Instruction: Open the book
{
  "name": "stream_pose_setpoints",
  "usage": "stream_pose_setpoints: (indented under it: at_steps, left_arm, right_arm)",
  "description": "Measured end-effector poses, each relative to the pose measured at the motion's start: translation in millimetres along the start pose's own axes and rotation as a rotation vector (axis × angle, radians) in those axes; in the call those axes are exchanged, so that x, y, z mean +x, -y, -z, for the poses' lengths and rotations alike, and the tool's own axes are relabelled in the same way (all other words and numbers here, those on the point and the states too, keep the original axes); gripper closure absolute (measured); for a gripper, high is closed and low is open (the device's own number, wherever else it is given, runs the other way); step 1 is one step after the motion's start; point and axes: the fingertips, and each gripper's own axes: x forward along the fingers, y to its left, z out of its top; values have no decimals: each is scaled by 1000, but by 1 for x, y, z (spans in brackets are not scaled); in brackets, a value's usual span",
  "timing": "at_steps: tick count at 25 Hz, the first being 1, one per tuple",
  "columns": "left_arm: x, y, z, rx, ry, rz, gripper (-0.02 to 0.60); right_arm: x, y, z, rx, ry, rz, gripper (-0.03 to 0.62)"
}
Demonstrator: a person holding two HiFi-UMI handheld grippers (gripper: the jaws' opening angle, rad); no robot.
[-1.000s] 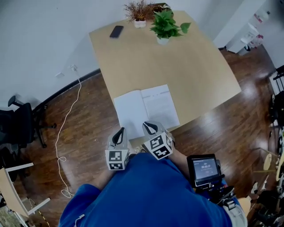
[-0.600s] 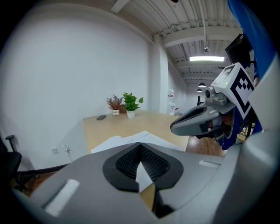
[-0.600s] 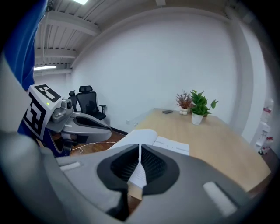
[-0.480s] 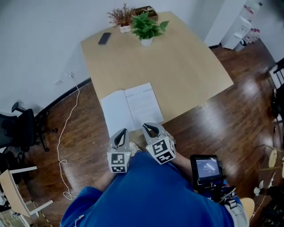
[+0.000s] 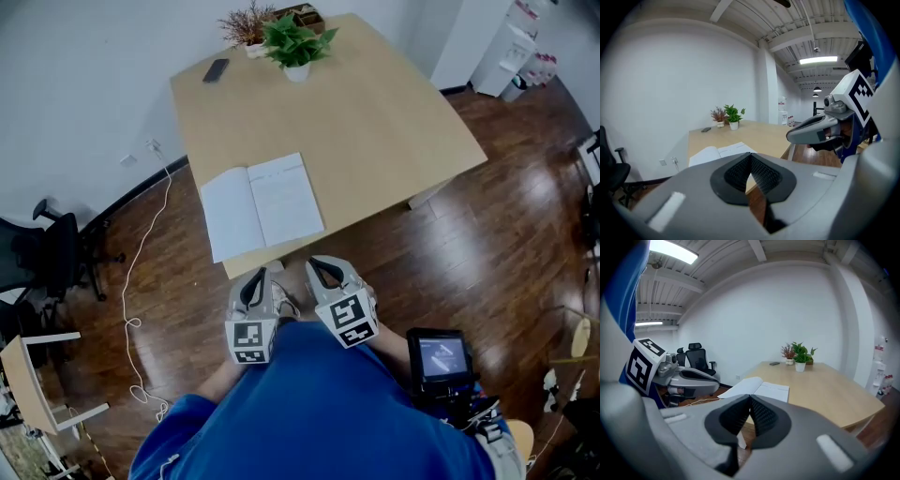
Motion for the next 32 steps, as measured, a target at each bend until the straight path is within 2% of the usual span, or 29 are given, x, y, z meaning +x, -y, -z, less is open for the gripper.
stream_pose_setpoints:
  at_steps: [8,11,14,19,32]
  left_arm:
    - [-39,25,6,5,21,-35,575]
    - [-48,29,1,27,53,-13,575]
    - [-69,22,9,31,73,12,575]
    - [-81,22,8,85,109,51,575]
    - [-79,23,8,75,84,95,575]
  right_arm:
    - [-40,-18,14,-2,26,-16,591]
    - [-49,-25,11,-4,36,4,591]
    - [-54,-51,11,-6,39,32,591]
    - [-60,-70,9,-20,43,48,591]
    - [-68,-66,17,22,13,74,591]
